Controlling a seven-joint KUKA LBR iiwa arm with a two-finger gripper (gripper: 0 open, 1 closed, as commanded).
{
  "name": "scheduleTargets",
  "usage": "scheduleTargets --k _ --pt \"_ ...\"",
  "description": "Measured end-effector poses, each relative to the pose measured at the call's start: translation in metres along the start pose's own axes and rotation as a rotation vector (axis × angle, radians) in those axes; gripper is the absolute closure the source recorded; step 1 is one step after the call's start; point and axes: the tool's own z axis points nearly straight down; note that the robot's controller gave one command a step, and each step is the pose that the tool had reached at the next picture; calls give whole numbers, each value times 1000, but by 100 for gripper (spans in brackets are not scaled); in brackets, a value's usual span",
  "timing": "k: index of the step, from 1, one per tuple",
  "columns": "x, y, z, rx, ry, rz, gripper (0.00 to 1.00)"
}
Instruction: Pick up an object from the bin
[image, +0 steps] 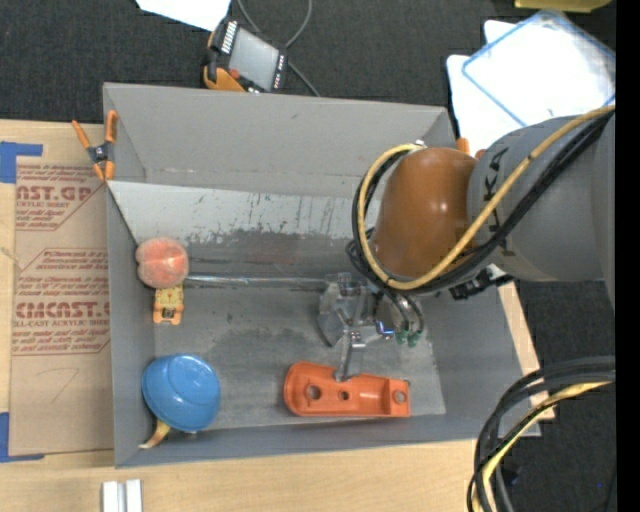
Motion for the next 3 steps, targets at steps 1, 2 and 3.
scheduleTargets --k 1,2,3 --pt "-2 0 -4 0 -8 1 0" --pt "45 -7 40 -1 -2 8 0" --pt "51 0 21 -2 -17 40 0"
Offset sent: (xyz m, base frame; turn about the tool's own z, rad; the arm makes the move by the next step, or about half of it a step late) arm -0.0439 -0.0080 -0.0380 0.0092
